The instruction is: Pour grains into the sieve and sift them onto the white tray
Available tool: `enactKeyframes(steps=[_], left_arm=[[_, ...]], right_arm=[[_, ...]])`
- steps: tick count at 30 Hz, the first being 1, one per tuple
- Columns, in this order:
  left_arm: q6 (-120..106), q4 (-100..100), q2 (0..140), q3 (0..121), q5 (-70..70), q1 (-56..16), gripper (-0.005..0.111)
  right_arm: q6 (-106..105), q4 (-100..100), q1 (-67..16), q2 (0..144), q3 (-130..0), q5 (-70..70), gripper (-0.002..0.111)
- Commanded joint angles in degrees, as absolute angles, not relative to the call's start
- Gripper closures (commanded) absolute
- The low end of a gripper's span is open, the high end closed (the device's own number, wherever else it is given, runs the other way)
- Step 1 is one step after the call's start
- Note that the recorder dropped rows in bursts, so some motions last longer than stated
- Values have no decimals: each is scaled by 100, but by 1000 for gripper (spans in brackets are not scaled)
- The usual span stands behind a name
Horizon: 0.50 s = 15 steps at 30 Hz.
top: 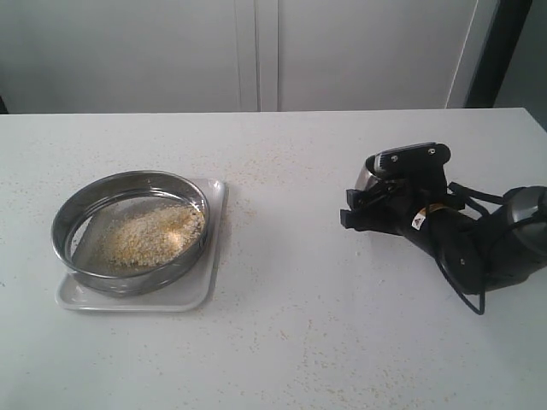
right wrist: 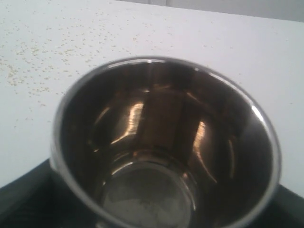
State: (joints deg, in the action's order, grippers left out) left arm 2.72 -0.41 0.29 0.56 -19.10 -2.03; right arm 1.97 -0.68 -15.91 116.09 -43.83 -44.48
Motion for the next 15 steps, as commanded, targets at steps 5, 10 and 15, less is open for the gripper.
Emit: enactKeyframes(steps=[5, 10, 15], left_arm=[[274, -73, 0, 0, -1960, -187, 107], [274, -73, 0, 0, -1960, -187, 107], [274, -73, 0, 0, -1960, -187, 107]], right_arm=[[-144, -39, -1541, 11920, -4397, -5099, 108], [-144, -235, -1541, 12094, -4397, -5347, 108], [-311, -553, -1541, 12204, -4422, -5536, 108]])
